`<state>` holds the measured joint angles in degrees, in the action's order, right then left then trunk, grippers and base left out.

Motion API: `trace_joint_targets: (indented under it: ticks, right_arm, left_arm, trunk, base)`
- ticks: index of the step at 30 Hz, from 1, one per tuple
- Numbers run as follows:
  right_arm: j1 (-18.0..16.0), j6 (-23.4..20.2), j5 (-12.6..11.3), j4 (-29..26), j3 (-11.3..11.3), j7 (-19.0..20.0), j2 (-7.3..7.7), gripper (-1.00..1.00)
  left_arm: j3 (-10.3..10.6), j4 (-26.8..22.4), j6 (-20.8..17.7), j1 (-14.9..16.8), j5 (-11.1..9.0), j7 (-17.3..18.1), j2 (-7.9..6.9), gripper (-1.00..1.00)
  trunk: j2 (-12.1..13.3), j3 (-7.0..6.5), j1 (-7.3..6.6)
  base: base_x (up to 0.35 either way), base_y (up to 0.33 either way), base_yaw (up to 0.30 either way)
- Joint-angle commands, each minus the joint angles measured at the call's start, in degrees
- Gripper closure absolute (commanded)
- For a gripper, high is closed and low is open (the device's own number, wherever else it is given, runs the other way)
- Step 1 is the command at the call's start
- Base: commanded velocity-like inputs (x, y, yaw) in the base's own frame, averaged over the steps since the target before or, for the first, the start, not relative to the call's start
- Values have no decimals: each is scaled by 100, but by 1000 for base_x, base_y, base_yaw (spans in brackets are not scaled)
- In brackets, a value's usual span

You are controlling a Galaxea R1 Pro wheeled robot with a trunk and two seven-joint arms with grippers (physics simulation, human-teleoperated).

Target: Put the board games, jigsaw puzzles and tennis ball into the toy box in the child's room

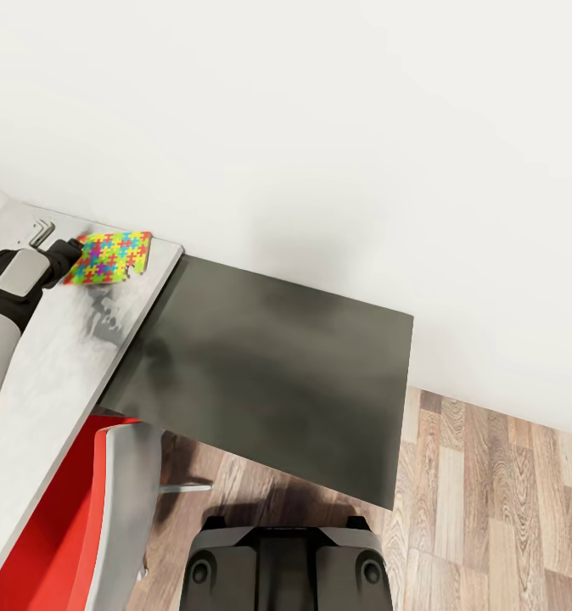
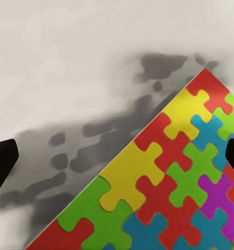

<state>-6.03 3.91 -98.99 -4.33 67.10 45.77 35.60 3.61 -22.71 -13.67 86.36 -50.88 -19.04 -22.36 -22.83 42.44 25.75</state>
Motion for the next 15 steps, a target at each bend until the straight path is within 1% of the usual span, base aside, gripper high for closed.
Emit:
trace_joint_targets:
  ticks: [1, 8, 11, 15]
  right_arm:
    - [0, 40, -24, -7, 49, 2, 5, -100]
    - [3, 40, -24, -7, 49, 2, 7, -100]
    - [4, 40, -24, -7, 49, 2, 7, -100]
    - [5, 40, -24, -7, 49, 2, 8, -100]
  left_arm:
    - [35, -9, -17, -3, -45, -44, -6, -100]
    - [5, 26, -15, -15, -60, -43, -6, -100]
    - [-70, 37, -14, -18, -71, -41, 2, -100]
    - [-113, 41, -14, -20, -81, -40, 9, -100]
  trunk:
    - [-9, 7, 3]
    - [-9, 7, 3]
    - [-9, 7, 3]
    - [-9, 7, 3]
  base:
    - [0, 0, 0]
    - [0, 0, 0]
    - [0, 0, 0]
    - [0, 0, 0]
